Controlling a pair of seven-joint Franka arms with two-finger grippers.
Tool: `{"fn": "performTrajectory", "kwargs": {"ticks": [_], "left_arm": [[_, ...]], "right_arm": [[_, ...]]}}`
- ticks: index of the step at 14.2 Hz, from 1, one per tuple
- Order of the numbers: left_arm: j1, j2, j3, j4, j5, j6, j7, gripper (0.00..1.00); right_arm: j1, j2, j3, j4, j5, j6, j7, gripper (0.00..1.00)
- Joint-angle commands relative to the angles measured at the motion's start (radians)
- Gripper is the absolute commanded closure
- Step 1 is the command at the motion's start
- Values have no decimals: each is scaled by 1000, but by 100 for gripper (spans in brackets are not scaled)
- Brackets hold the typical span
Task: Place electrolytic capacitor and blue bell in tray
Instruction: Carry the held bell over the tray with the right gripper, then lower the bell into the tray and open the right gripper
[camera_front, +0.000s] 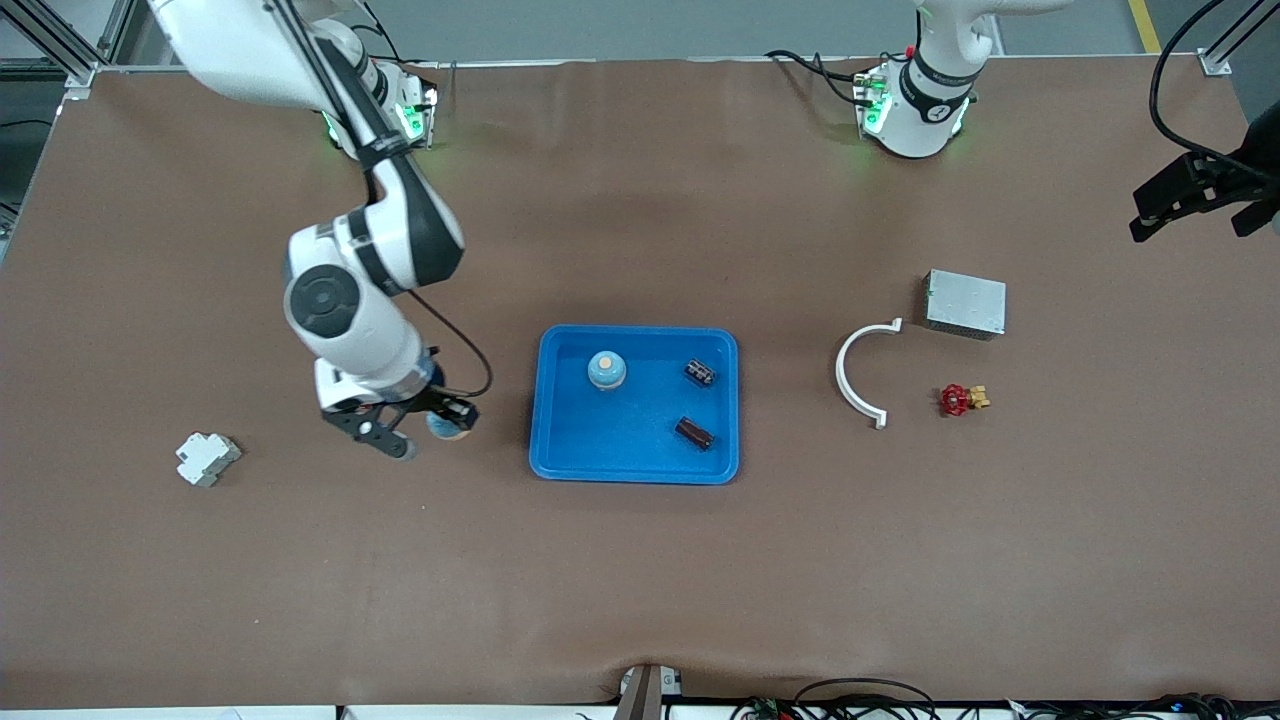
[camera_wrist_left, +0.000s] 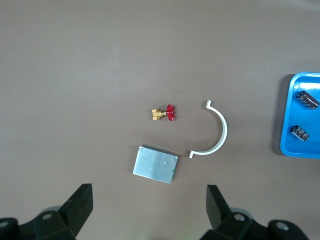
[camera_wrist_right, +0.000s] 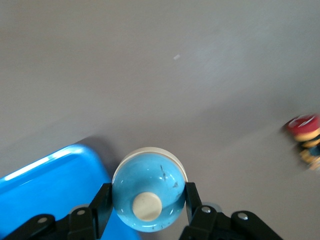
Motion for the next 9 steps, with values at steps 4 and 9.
{"fn": "performTrajectory", "kwargs": {"ticks": [4, 9], "left_arm": [[-4, -16, 10, -18, -25, 1, 8, 0], [-1, -11, 11, -20, -25, 3, 9, 0]], "right_arm": [[151, 216, -12, 227, -14, -16, 295, 100], [200, 314, -12, 315, -17, -5, 417, 100]]}}
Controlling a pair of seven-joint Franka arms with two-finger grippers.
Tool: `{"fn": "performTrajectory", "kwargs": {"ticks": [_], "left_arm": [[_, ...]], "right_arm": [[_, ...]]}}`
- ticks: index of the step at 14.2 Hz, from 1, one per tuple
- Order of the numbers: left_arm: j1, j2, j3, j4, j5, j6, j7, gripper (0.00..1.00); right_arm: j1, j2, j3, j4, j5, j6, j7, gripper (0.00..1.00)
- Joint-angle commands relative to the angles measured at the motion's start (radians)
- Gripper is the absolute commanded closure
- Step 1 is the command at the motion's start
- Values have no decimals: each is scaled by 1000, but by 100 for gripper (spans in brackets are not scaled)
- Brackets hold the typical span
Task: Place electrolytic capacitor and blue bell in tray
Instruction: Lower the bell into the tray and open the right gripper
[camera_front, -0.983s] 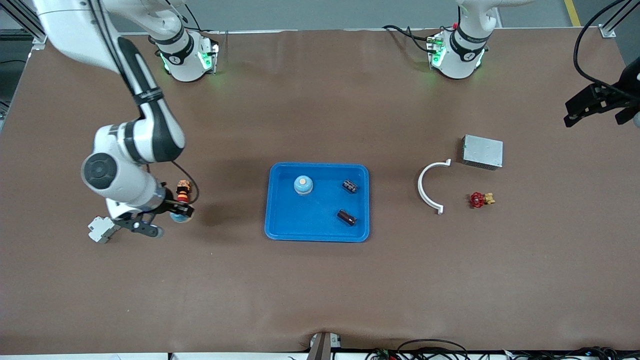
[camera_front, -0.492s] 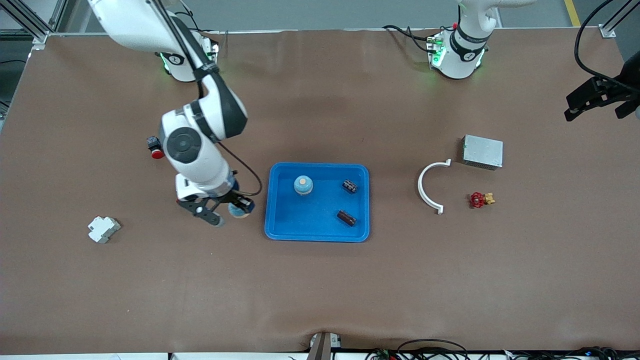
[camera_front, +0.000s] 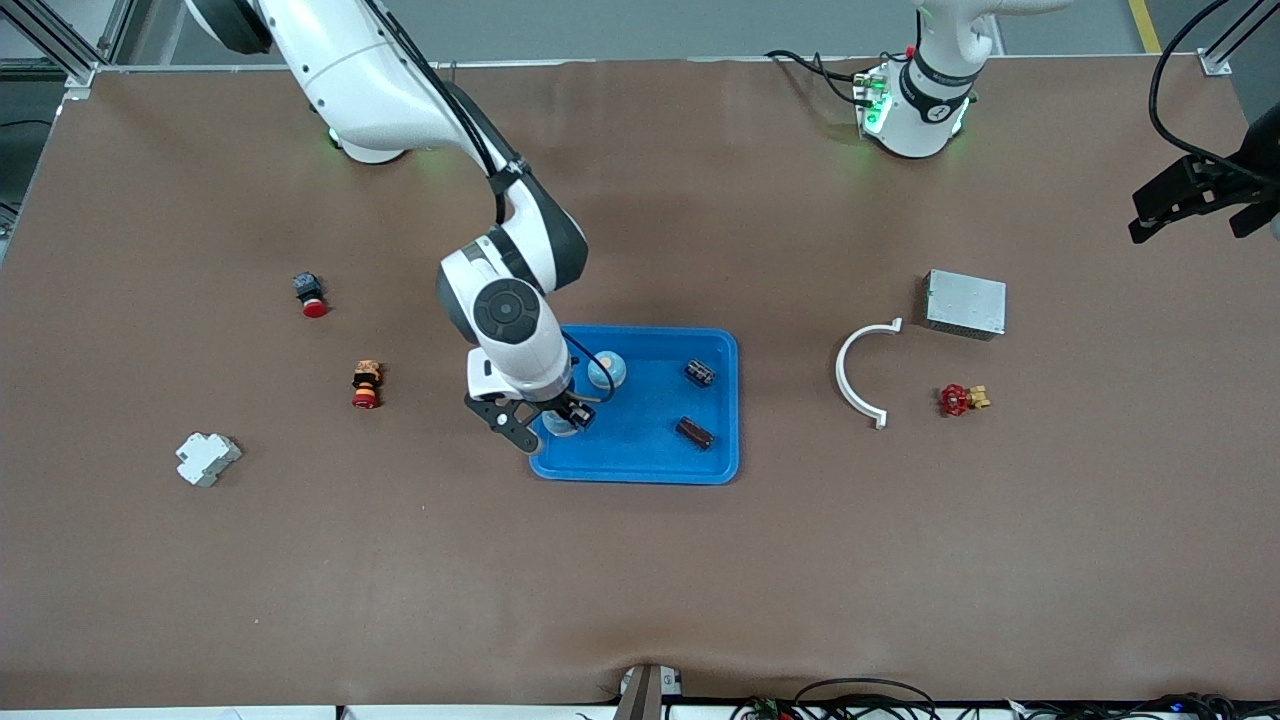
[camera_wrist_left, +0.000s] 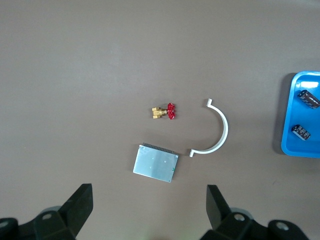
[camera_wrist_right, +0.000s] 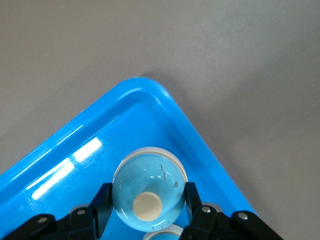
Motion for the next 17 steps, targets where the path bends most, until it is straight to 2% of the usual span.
{"fn": "performTrajectory", "kwargs": {"ticks": [1, 10, 17], "left_arm": [[-2, -11, 9, -12, -24, 1, 9, 0], [-14, 1, -1, -12, -10, 3, 9, 0], [-7, 2, -8, -14, -7, 0, 9, 0]], "right_arm": [[27, 45, -10, 73, -15, -16, 68, 100], [58, 152, -14, 172, -21, -8, 156, 100], [76, 184, -17, 182, -22, 19, 171, 100]]}}
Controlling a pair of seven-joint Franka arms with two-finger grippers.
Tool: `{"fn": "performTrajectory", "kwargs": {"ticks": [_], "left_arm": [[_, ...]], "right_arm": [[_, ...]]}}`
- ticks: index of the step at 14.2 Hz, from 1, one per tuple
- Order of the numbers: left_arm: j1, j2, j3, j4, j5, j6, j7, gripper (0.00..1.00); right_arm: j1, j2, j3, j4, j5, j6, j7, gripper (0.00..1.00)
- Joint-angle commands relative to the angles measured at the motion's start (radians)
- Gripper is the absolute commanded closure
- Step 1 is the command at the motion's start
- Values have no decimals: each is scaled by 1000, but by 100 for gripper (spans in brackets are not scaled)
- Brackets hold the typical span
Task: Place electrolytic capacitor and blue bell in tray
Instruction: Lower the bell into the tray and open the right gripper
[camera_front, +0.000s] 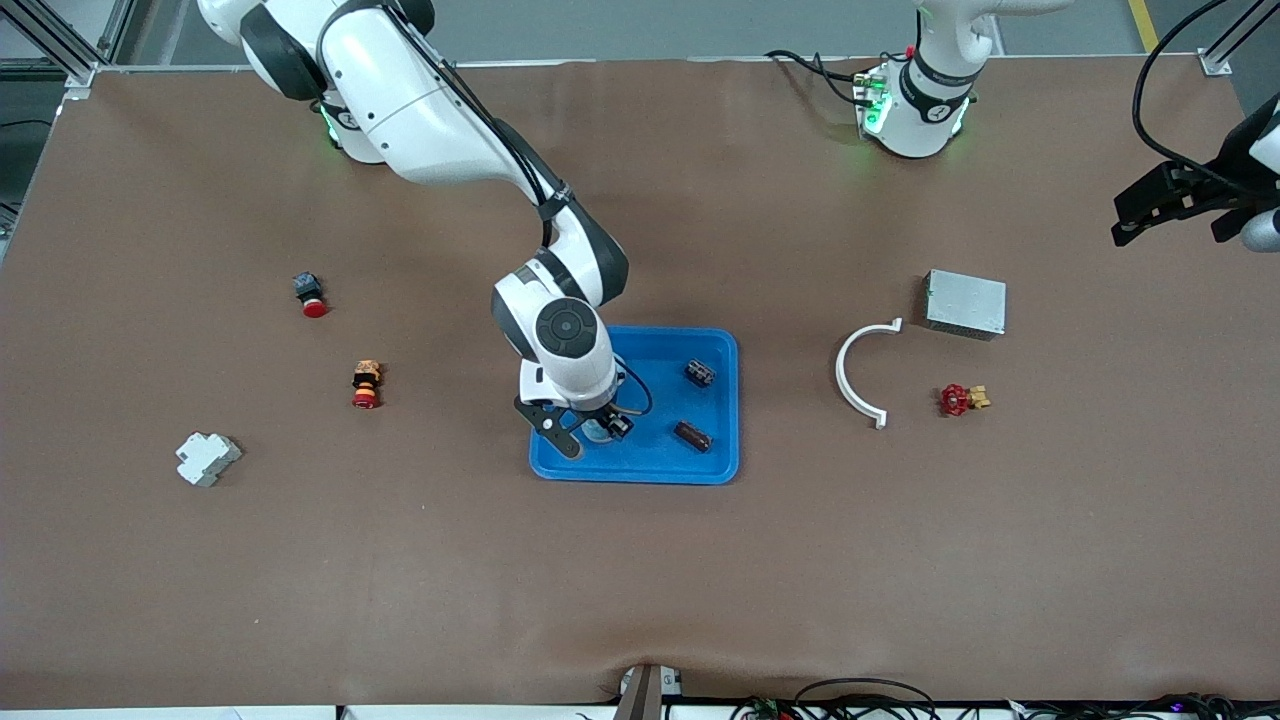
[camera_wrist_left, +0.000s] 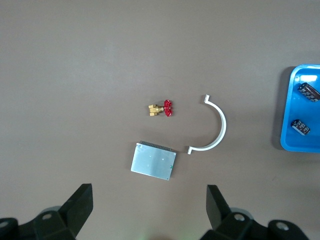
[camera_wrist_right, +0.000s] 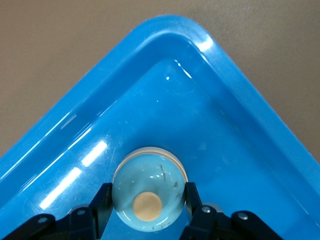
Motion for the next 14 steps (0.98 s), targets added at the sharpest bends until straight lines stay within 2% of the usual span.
{"fn": "performTrajectory", "kwargs": {"ticks": [1, 3, 4, 5, 11, 13, 14], "left_arm": [[1, -2, 2, -3, -7, -1, 9, 0], [2, -4, -1, -9, -9, -4, 9, 0], [1, -5, 0, -9, -9, -4, 9, 0], [-1, -4, 0, -6, -9, -4, 9, 0], [1, -1, 0, -6, -9, 1, 3, 0], [1, -4, 0, -6, -9, 1, 3, 0], [2, -5, 0, -7, -9, -1, 3, 0]], "right_arm": [[15, 20, -13, 33, -20, 2, 36, 100], [15, 22, -13, 33, -29, 3, 45, 100], [15, 26, -13, 31, -38, 5, 48, 72], [18, 28, -15, 27, -49, 16, 53, 1], [11, 23, -13, 33, -66, 14, 57, 0], [-20, -7, -13, 33, -68, -45, 25, 0], [-49, -27, -10, 34, -63, -111, -51, 0]]}}
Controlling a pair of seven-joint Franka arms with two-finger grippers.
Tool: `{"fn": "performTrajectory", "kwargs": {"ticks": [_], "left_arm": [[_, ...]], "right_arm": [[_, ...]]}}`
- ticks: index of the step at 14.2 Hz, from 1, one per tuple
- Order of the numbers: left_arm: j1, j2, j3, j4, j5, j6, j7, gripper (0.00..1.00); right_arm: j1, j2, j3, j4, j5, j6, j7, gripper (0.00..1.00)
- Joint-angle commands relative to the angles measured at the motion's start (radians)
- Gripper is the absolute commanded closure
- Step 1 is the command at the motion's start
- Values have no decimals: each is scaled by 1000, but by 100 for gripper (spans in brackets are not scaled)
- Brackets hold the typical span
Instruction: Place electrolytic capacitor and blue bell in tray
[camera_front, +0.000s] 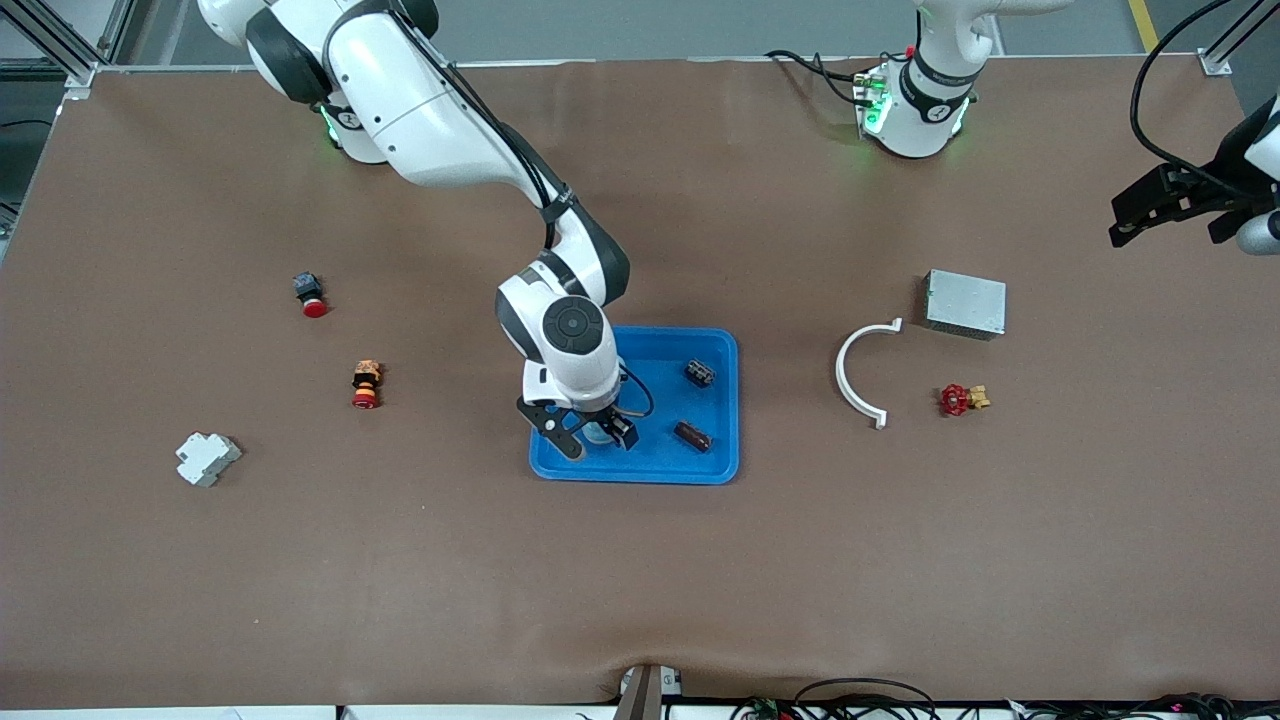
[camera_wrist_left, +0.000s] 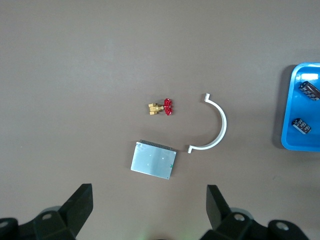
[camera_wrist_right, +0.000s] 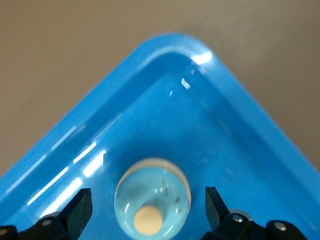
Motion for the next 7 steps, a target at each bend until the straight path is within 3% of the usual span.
{"fn": "performTrajectory", "kwargs": {"ticks": [1, 7], "left_arm": [[2, -7, 0, -1, -9, -2, 3, 0], [-2, -14, -1, -9, -10, -8, 5, 0]], "right_arm": [[-61, -44, 6, 24, -19, -137, -156, 0], [-210, -148, 3, 33, -25, -202, -532, 0]]}}
